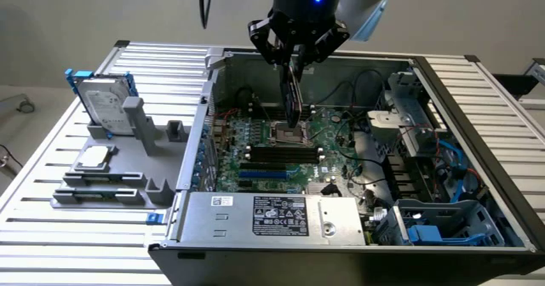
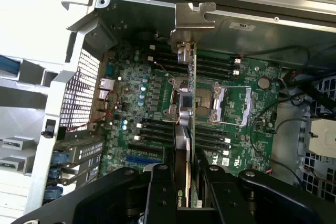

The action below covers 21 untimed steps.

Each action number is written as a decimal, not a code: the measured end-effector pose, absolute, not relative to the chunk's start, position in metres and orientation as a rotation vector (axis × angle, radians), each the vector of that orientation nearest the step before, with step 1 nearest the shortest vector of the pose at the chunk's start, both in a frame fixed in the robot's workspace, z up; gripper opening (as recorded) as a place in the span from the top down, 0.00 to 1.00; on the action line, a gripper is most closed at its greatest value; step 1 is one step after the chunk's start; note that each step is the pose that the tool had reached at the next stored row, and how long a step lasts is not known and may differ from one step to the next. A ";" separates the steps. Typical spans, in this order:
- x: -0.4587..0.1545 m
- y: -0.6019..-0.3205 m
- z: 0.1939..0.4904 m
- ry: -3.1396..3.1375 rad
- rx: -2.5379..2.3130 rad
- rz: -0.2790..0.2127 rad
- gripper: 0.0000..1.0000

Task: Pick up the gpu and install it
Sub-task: 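Pick up the gpu and move the gpu toward the slot, then insert the gpu into the slot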

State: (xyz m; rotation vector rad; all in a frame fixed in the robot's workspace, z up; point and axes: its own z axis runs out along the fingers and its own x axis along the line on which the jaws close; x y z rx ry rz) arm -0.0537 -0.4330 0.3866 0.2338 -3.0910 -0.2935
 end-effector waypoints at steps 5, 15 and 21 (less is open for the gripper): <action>-0.054 -0.433 0.387 -3.091 0.234 -0.293 0.74; -0.053 -0.434 0.387 -3.090 0.235 -0.307 0.74; -0.053 -0.434 0.386 -3.066 0.381 -0.304 0.74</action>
